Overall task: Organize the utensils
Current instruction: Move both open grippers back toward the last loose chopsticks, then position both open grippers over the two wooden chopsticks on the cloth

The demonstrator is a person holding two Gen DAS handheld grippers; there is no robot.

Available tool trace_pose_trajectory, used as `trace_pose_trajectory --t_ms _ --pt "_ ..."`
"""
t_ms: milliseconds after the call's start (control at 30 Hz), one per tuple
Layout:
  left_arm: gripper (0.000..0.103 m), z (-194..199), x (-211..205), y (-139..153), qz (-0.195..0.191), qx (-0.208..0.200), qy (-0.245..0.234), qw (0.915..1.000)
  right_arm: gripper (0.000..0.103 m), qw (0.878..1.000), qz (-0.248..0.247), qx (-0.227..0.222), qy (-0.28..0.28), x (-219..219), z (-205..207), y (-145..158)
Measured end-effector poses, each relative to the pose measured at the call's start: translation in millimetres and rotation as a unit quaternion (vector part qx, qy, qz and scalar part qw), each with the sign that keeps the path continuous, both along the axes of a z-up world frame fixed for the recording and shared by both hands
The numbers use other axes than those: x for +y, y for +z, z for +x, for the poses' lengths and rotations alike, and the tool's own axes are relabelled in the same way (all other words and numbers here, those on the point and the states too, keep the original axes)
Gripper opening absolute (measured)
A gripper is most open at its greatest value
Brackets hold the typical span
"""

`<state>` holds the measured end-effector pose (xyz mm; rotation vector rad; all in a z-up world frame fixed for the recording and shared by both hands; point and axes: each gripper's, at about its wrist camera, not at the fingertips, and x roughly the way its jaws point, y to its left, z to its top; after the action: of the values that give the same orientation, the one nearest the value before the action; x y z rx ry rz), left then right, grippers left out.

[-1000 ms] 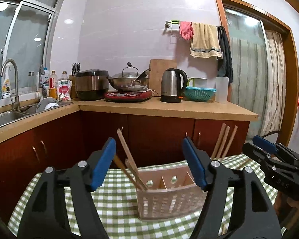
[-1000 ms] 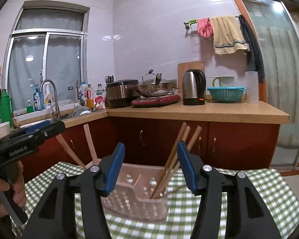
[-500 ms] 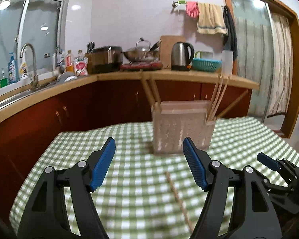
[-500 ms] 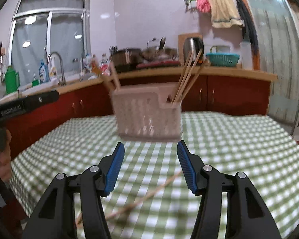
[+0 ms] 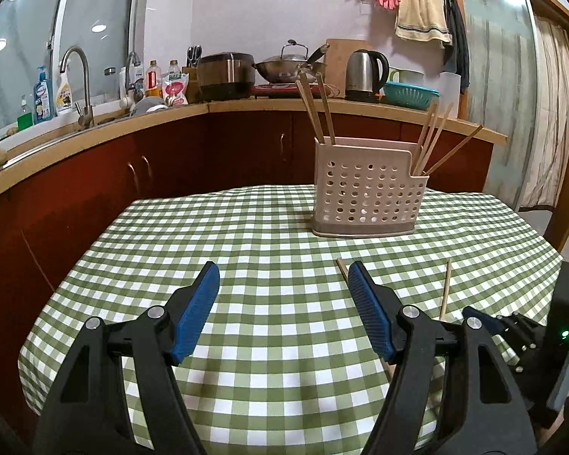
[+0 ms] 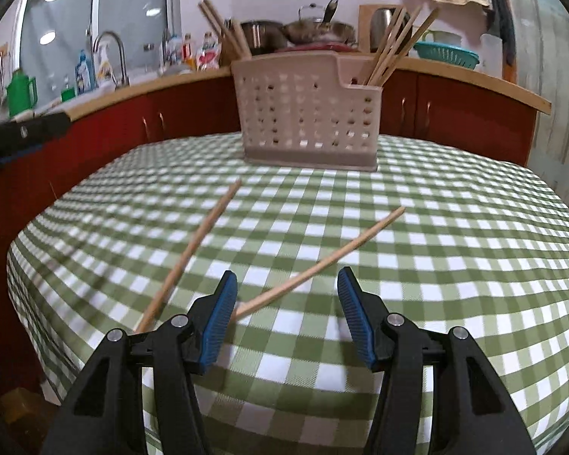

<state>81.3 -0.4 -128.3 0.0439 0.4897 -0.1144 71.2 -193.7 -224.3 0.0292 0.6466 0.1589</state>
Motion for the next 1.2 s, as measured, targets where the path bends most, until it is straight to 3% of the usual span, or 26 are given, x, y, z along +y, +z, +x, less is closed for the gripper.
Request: trace_pose_trajectory --t_ms 367,1200 --pt "0.069 -0.5 -6.7 -9.4 -0.008 0.017 -0.008 0.9998 0.055 0.999 -0.019 0.012 -0.026 -14.7 -2.5 -1.7" --pt "0.068 -9.2 -31.2 -25.3 -0.01 0.041 -0.018 0.9989 0.055 0.991 -0.015 0.017 -0.131 -99.5 -17.9 -2.7"
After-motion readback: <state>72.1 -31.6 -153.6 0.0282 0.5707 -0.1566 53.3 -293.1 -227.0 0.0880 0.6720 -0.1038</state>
